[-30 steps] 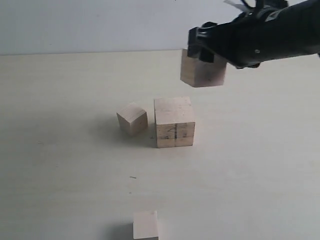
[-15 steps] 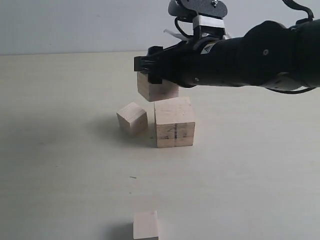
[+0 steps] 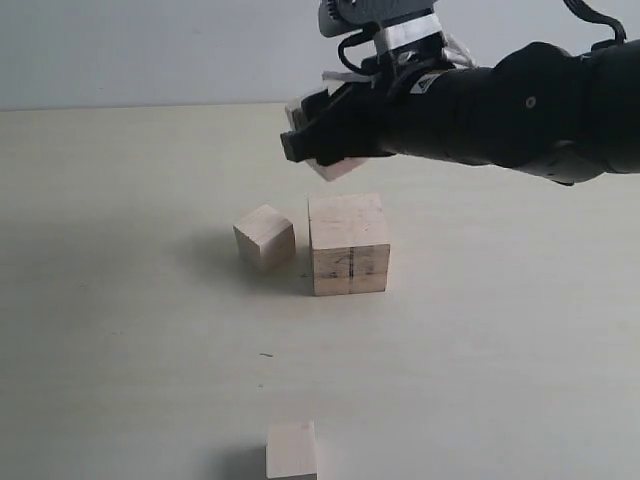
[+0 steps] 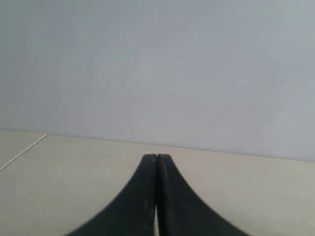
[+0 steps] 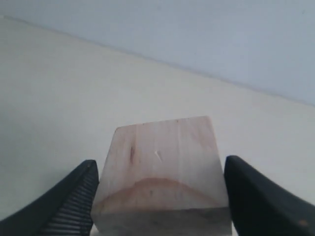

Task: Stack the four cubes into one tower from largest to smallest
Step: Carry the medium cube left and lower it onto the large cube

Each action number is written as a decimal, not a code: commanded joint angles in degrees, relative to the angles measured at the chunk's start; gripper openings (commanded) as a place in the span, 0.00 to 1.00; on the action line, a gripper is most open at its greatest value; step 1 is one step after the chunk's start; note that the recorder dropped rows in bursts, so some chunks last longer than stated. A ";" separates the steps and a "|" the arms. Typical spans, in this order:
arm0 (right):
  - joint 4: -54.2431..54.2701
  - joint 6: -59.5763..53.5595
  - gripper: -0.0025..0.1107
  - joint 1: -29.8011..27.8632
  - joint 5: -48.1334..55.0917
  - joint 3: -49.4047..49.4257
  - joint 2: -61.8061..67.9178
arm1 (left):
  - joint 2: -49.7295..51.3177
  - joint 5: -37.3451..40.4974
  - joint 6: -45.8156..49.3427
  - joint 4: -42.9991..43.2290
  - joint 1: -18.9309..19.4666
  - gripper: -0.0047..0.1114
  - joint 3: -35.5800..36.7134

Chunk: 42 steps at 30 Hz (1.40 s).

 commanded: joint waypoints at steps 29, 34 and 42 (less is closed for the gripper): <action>15.83 0.48 0.40 -0.10 4.71 5.11 3.13 | -0.35 -0.02 0.11 -0.30 -0.26 0.04 -0.07; 15.99 0.58 0.40 -0.10 4.99 5.11 3.01 | -0.35 -0.02 0.11 -0.30 -0.26 0.04 -0.07; 15.78 -1.10 0.40 -0.10 4.79 5.11 -3.62 | -0.35 -0.02 0.11 -0.30 -0.26 0.04 -0.07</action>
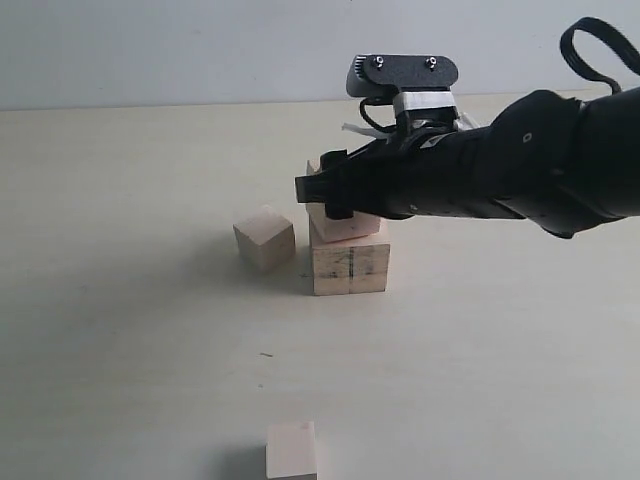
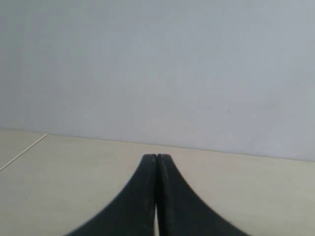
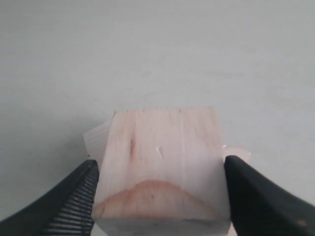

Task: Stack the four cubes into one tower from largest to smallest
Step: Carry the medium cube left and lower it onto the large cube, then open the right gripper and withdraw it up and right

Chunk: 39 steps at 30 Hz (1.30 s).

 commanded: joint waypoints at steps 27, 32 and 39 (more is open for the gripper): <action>-0.58 -6.27 0.65 -0.10 0.59 -0.01 0.63 | -0.35 -0.02 0.11 -0.30 -0.26 0.04 -0.07; -0.58 -6.27 0.73 -0.10 4.66 -0.01 -1.64 | -0.35 -0.02 0.11 -0.30 -0.26 0.04 -0.07; -0.58 -7.25 0.73 -0.10 0.93 -0.14 -12.07 | -0.35 -0.02 0.11 -0.30 -0.26 0.04 -0.07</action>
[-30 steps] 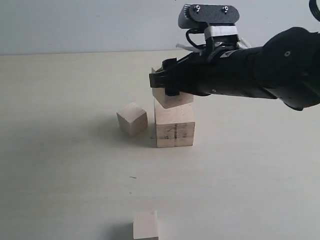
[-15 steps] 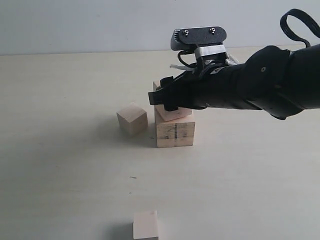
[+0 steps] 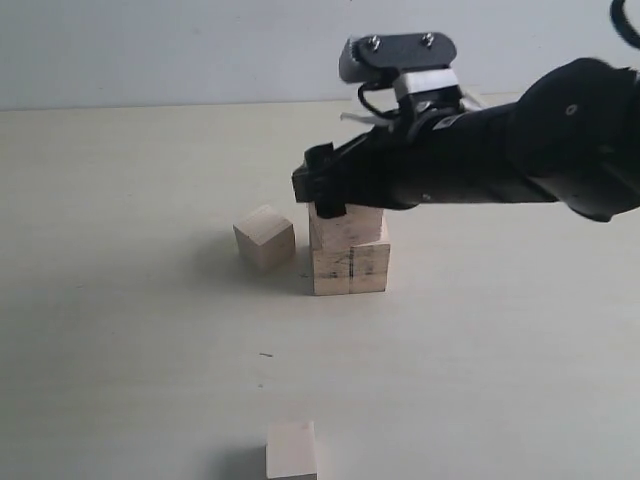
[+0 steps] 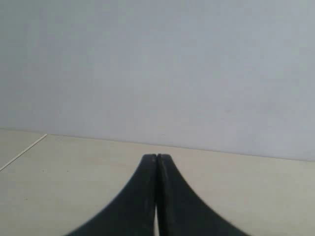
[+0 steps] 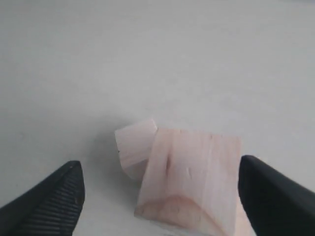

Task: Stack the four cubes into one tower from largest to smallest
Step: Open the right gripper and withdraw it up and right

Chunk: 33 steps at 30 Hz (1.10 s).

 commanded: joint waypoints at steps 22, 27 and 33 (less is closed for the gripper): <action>-18.31 6.93 0.02 -31.09 53.20 -14.24 5.42 | -0.35 -0.18 -21.70 -13.56 -0.26 0.04 -0.07; -20.57 6.04 0.02 -29.10 52.14 -14.43 1.52 | -0.35 0.77 -24.77 -13.56 -0.26 0.04 -0.07; -19.76 6.61 0.02 -29.53 50.50 -14.43 4.08 | -0.35 -11.43 -36.96 -14.66 -0.26 0.04 -0.07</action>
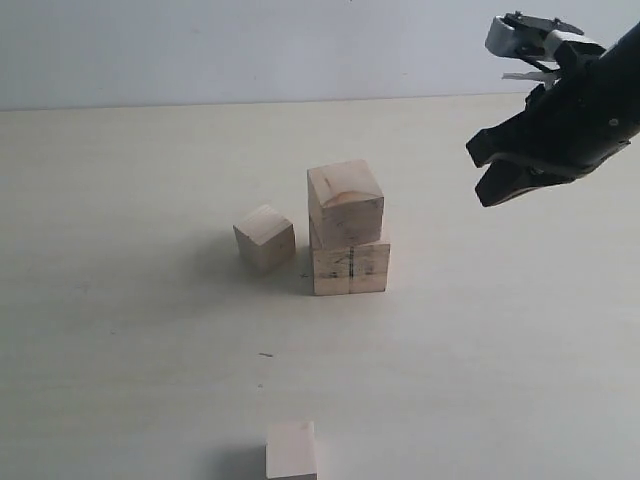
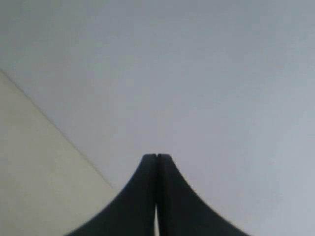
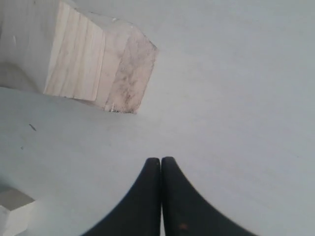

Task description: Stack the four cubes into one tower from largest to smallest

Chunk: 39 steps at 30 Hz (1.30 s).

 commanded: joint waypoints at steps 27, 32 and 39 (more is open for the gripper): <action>33.36 -19.71 0.02 -6.80 16.28 -3.08 10.59 | 69.25 11.40 -15.62 46.95 -38.65 0.04 -42.32; 34.24 -19.70 0.02 -6.80 16.51 -2.93 10.59 | 83.31 11.40 -19.73 44.88 -43.67 0.04 -50.01; 31.69 -17.81 0.02 -4.36 9.79 -2.93 12.02 | 93.05 11.24 -24.14 44.75 -44.16 0.04 -54.04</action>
